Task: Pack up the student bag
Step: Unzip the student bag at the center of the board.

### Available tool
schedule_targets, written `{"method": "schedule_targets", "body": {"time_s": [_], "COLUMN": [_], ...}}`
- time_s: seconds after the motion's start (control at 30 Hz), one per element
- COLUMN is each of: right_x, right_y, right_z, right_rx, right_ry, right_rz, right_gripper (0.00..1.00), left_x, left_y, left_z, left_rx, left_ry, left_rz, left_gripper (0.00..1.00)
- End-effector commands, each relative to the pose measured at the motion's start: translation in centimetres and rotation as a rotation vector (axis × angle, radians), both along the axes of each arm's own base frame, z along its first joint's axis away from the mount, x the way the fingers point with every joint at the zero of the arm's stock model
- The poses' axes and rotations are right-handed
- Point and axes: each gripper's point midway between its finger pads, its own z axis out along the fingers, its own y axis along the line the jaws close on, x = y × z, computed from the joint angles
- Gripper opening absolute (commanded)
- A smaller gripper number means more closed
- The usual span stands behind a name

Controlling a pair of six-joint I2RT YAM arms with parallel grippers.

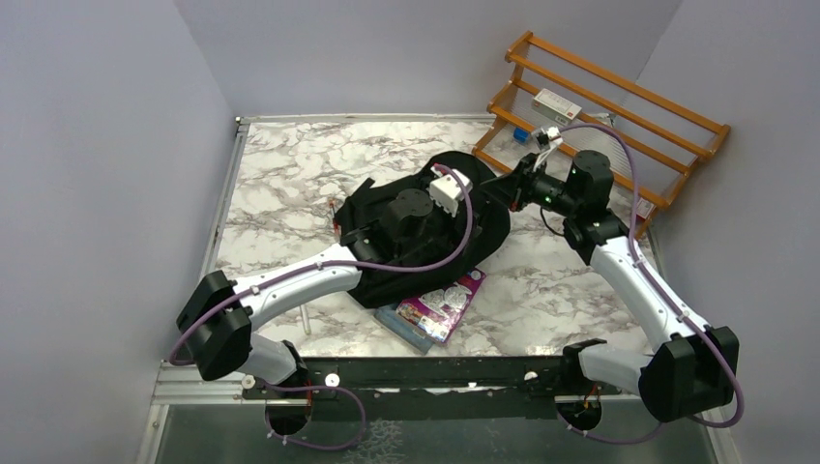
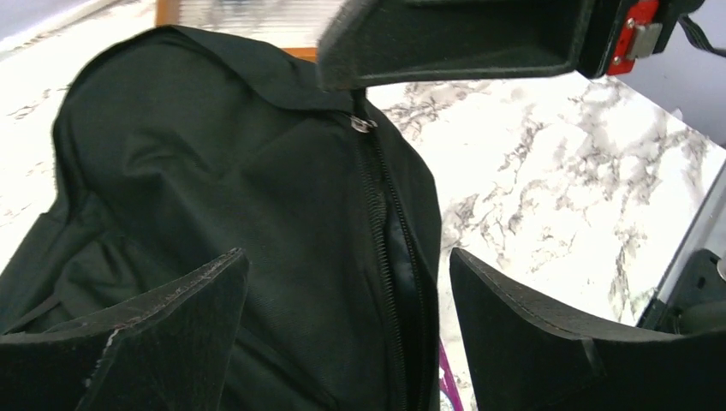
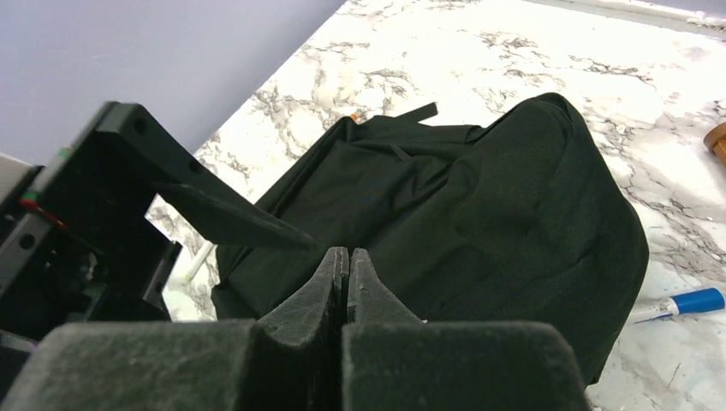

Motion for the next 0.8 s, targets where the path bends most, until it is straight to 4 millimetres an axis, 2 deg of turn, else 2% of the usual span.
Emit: {"method": "schedule_targets", "body": {"time_s": [0.0, 0.37, 0.47, 0.6, 0.77], "right_x": [-1.0, -1.3, -1.4, -1.5, -1.7], "right_y": [0.3, 0.3, 0.4, 0.4, 0.4], "right_z": [3.0, 3.2, 3.1, 2.9, 2.5], "right_rx": [0.038, 0.047, 0.048, 0.047, 0.048], "right_ry": [-0.081, -0.085, -0.082, -0.075, -0.065], "right_rz": [0.036, 0.046, 0.049, 0.05, 0.054], "right_gripper": [0.01, 0.01, 0.01, 0.01, 0.01], "left_x": [-1.0, 0.3, 0.5, 0.5, 0.4], "left_y": [-1.5, -0.8, -0.6, -0.7, -1.1], "left_z": [0.3, -2.4, -2.2, -1.6, -0.1], "left_rx": [-0.008, 0.089, 0.077, 0.038, -0.013], "left_ry": [0.039, 0.029, 0.023, 0.013, 0.003], "left_rz": [-0.089, -0.034, -0.026, -0.035, -0.064], "left_gripper": [0.85, 0.71, 0.69, 0.61, 0.6]}}
